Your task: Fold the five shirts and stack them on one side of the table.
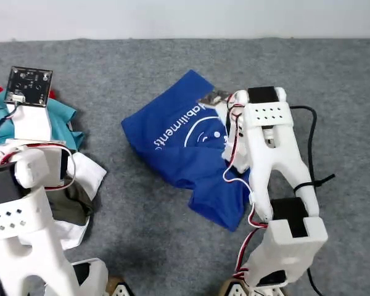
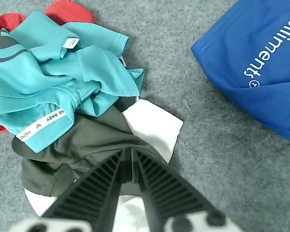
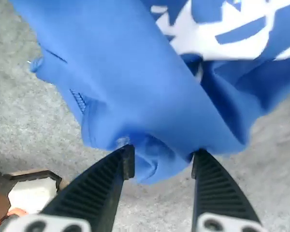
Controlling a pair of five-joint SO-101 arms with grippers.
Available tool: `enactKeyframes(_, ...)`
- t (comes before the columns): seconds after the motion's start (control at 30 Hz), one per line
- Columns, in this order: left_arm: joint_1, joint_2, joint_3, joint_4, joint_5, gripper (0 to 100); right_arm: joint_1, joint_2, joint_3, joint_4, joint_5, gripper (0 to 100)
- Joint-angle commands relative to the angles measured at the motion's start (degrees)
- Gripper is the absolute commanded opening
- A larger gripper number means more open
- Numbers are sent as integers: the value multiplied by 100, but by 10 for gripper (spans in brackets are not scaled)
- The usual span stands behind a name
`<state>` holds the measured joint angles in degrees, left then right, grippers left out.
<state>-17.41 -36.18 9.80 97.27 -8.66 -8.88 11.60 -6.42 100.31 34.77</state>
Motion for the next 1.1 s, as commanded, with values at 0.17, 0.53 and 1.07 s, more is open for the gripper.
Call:
enactKeyframes(0.17,9,-141,-13,-132,44,14,-514,-1560,1354,259,-70,124)
enactKeyframes(0.53,9,-105,-13,-132,44,14,-1402,-1895,3701,-2334,-79,106)
enactKeyframes(1.07,9,-97,-13,-141,9,14,-2993,-708,3516,-3108,-826,83)
